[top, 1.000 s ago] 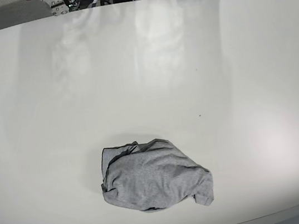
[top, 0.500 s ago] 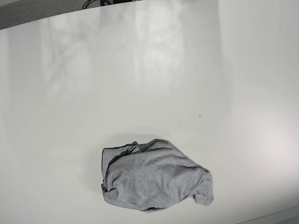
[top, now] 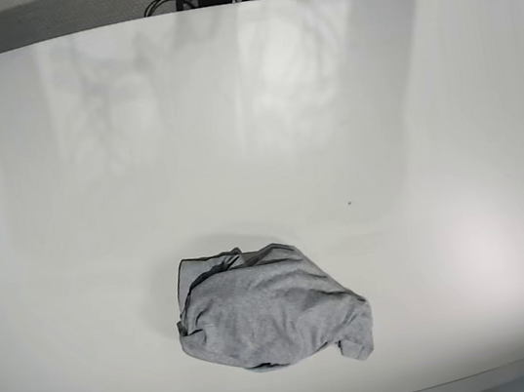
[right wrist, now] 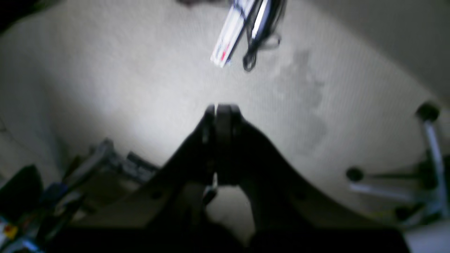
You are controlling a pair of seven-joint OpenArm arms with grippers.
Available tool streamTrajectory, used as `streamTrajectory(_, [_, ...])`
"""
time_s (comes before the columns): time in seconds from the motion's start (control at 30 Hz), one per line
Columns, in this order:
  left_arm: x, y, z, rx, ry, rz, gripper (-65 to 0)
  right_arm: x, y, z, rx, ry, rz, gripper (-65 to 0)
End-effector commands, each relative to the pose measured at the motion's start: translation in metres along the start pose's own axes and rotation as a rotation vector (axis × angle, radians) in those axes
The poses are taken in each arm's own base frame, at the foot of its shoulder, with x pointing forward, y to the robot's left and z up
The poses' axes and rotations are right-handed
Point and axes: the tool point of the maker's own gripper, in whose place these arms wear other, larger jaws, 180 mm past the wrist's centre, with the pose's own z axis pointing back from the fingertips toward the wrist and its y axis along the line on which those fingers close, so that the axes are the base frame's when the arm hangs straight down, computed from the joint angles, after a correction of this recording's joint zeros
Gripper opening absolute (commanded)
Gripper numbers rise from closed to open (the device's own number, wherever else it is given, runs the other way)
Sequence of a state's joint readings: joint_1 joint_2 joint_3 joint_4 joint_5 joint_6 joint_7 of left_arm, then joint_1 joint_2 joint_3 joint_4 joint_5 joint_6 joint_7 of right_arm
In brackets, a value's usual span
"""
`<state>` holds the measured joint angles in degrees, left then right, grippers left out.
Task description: Layout the t-shirt on the table in an organized manner, then fold the t-shirt properly
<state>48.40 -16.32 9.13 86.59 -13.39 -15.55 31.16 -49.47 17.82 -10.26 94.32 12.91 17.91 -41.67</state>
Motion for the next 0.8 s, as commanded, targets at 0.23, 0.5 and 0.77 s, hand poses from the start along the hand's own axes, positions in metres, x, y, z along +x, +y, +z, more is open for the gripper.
streamTrajectory(0.23, [0.077,0.021,0.102,0.152,-0.289,-0.023,-65.0,0.034,0.011,0.084,-0.150,-0.168,0.100,-65.0])
streamTrajectory(0.5, [0.179,0.027,0.193,0.260,-0.624,-0.151,-65.0,0.117,-0.005,0.157,-0.365,-0.464,0.221,-65.0])
streamTrajectory(0.77, [0.247,0.036,0.225,0.269,-0.818,-0.250,-65.0,0.219,-0.018,0.205,-0.450,-0.809,0.364,-65.0])
